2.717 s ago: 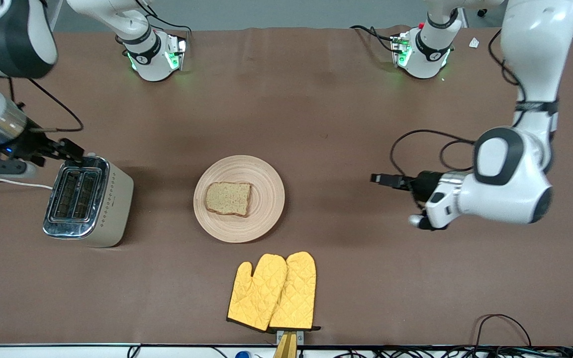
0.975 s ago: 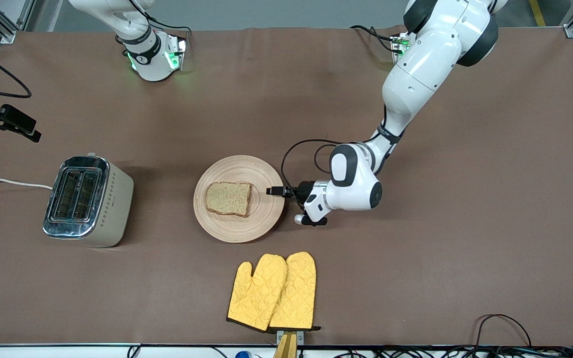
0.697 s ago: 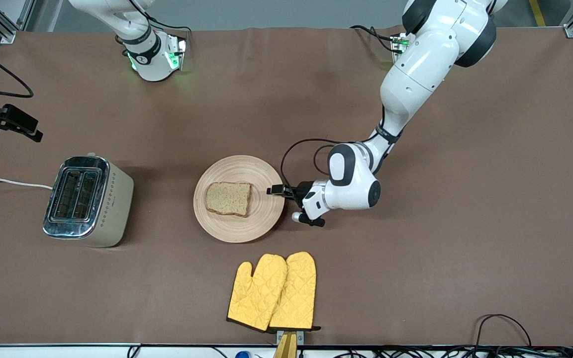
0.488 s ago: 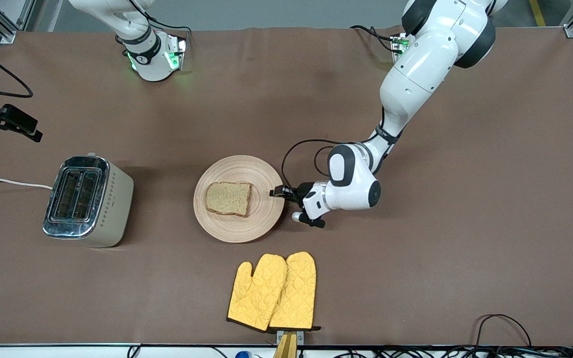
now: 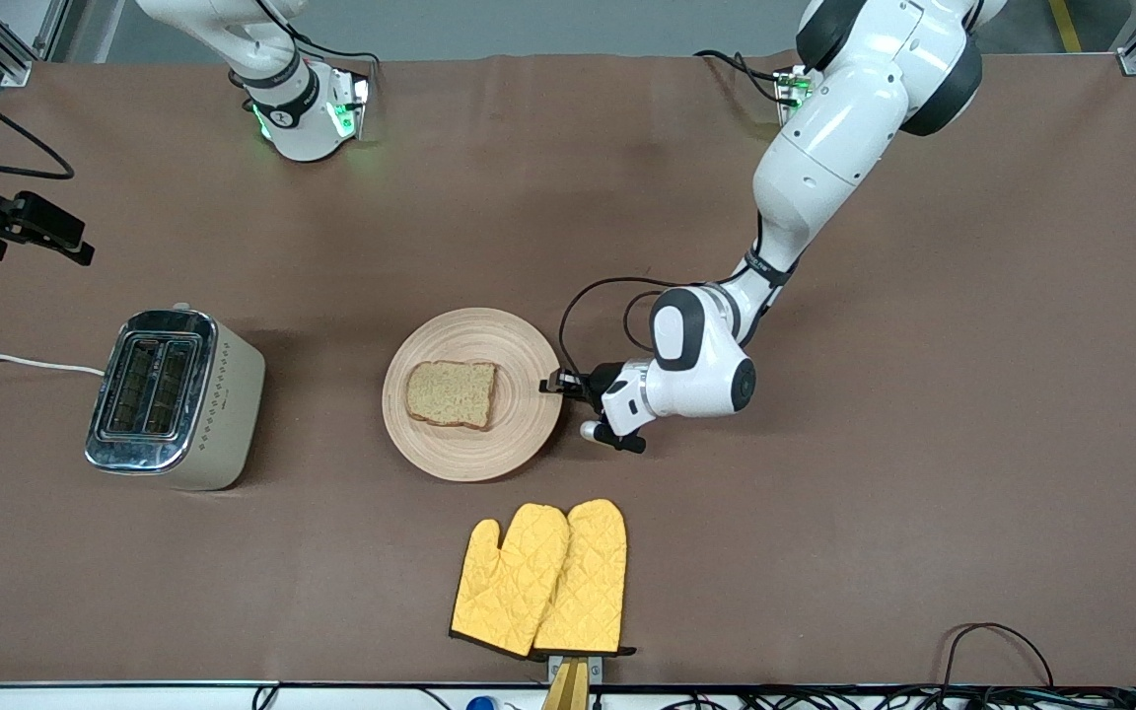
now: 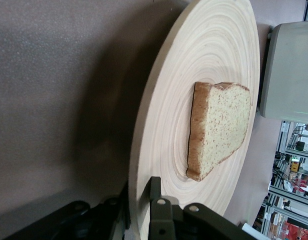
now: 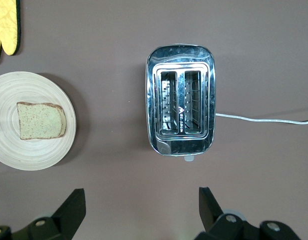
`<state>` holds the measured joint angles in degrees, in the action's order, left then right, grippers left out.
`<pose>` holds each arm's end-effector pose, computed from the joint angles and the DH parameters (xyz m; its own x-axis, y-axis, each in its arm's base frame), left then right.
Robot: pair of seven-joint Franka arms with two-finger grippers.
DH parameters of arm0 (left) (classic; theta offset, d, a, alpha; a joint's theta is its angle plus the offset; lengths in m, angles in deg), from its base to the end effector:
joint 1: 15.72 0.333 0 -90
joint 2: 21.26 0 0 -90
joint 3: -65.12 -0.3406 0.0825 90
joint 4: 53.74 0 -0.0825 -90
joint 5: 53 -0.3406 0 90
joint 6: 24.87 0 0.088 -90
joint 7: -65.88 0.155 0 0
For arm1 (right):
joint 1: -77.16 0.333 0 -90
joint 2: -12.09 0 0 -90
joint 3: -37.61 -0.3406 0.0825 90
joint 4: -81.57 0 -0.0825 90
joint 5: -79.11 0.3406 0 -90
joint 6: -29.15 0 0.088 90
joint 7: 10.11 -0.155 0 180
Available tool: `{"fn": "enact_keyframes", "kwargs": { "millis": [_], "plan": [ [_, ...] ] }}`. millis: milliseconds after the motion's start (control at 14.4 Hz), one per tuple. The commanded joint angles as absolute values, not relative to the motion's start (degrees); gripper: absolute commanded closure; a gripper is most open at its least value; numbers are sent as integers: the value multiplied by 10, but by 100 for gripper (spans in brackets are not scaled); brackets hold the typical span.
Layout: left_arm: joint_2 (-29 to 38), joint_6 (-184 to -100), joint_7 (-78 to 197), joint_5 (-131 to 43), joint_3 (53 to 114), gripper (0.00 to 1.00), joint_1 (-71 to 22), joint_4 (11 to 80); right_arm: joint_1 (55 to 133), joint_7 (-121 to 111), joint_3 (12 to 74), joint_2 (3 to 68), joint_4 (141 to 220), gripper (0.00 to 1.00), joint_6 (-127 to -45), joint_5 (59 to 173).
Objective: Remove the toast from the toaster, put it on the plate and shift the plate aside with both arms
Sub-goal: 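Grip the wooden plate rim with the left gripper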
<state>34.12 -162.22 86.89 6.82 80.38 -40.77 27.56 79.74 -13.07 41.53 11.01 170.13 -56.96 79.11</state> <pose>0.5627 -0.4690 0.1516 0.9815 -0.1715 -0.0850 -0.0414 -0.6238 0.7805 0.4968 -0.0120 0.6154 0.9969 -0.0749 -0.0240 -0.0750 -0.9972 0.0000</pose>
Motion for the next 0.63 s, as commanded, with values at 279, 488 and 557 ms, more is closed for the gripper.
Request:
{"fn": "enact_keyframes", "kwargs": {
  "millis": [279,488,557],
  "plan": [
    [341,-1626,862,85,803,100,-401,267,786,-129,414,113,1689,0,-559,790],
    [335,-1620,850,83,806,100,-387,266,786,-133,414,113,1689,0,-558,790],
    [330,-1619,850,84,806,100,-386,266,786,-133,413,113,1689,0,-558,791]
  ]
}}
